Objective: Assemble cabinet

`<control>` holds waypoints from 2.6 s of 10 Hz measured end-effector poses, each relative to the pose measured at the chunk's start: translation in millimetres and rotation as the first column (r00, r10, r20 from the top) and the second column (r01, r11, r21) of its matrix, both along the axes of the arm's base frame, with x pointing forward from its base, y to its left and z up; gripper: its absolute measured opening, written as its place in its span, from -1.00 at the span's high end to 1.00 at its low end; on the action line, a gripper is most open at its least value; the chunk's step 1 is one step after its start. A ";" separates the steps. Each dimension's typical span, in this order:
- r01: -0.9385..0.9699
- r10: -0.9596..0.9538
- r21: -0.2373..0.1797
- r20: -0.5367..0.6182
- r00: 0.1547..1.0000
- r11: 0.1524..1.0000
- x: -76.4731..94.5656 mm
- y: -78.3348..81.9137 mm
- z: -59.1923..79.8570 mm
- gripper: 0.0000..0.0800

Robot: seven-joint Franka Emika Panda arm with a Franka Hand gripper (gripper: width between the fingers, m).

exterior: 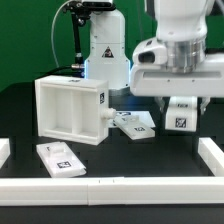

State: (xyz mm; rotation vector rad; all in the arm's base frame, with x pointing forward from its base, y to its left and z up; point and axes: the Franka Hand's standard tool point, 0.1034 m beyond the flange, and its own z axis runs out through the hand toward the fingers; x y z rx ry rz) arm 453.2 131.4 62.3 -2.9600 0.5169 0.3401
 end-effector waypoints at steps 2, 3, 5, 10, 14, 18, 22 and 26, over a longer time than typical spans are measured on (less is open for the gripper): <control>0.035 -0.035 -0.007 0.001 0.999 0.999 0.6 2.6 -0.1 -0.39; 0.036 -0.036 -0.007 0.001 0.999 0.999 0.8 1.9 -0.3 -0.39; -0.056 0.056 0.023 -0.006 0.998 0.998 10.8 -17.2 6.5 -0.39; -0.121 0.119 0.069 0.024 0.993 0.990 68.6 -66.7 25.7 -0.39; -0.259 0.257 0.089 0.039 0.966 0.962 91.7 -104.2 14.2 -0.39; -0.307 0.301 0.087 0.071 0.951 0.948 118.8 -116.3 17.2 -0.40; -0.512 0.501 0.092 0.116 0.857 0.854 125.1 -139.7 -4.3 -0.40; -0.556 0.544 0.074 0.136 0.828 0.828 125.6 -145.8 -11.3 -0.40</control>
Offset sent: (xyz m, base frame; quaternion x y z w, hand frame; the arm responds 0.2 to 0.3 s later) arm 0.0000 0.0000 0.0000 0.0000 0.0000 0.0000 1.0000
